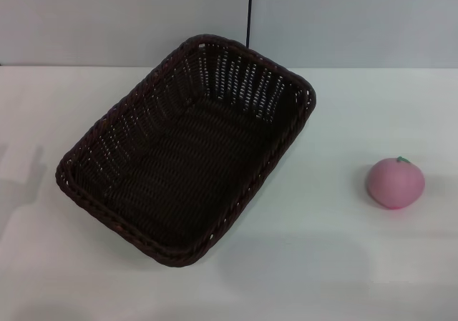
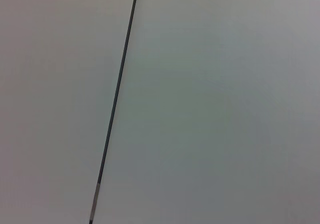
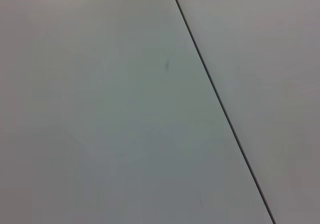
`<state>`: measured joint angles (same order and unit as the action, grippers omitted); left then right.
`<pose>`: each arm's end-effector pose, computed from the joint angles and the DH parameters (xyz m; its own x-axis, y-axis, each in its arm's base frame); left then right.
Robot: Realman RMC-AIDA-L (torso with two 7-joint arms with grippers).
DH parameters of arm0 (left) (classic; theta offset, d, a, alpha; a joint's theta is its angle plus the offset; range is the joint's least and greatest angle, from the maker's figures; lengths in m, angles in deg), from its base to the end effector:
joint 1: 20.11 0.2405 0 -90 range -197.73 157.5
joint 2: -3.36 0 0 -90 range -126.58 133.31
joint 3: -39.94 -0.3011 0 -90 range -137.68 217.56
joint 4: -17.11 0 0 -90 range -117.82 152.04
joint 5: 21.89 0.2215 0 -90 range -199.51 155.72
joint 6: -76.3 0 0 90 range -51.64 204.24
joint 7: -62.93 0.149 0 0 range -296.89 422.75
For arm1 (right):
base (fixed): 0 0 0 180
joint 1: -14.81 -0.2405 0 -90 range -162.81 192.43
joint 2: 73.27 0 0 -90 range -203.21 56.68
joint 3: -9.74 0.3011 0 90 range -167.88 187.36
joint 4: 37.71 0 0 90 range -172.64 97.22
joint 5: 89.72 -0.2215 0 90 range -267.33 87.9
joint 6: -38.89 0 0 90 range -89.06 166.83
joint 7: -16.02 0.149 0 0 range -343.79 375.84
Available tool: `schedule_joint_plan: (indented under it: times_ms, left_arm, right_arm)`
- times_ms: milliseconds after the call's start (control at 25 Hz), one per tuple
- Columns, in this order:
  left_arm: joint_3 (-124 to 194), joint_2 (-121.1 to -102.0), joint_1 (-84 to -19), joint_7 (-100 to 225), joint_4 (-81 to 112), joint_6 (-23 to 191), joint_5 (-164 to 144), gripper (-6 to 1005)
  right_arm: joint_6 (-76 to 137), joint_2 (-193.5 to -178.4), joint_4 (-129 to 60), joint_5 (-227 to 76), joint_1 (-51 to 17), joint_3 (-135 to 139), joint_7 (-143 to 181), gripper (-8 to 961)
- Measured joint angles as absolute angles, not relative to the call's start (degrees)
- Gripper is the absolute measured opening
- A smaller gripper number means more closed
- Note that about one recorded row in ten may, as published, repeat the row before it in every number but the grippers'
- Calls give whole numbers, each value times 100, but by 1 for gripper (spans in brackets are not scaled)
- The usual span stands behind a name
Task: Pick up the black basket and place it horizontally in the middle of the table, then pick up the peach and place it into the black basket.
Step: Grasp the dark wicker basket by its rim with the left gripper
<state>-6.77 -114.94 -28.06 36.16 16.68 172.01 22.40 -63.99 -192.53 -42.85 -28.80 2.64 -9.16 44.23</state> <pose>-0.4207 0.2096 -0.0012 0.5544 -0.1641 0.8159 0.7977 -0.1748 -0.5772 0.3976 0.2263 0.0068 0.4123 0.3471 -0.8424 -0.8713 -0.1199 -0.4758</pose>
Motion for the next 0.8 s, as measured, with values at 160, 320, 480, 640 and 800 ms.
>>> schedule_joint_plan:
  times_ms: [160, 320, 480, 640, 800]
  left_arm:
    - [-719, -11484, -2845, 3614, 1648, 17192, 2240, 633]
    - [-935, -11451, -2780, 3482, 1404, 17209, 2243, 634]
    - [-1374, -11344, -2570, 2932, 765, 17210, 2244, 635]
    - [-1908, -11050, -2163, 1324, -987, 16836, 2574, 637]
    - [-1808, -10916, -2055, -148, -2339, 16382, 3623, 638]
  right_arm:
    - [-6408, -19253, -4292, -2880, 272, -916, 4445, 783]
    - [-6433, -19254, -4314, -2881, 298, -915, 4450, 782]
    - [-6517, -19245, -4316, -2882, 285, -915, 4481, 782]
    - [-6635, -19236, -4275, -2893, 329, -883, 4620, 782]
    - [-6661, -19238, -4273, -2909, 346, -860, 4622, 781]
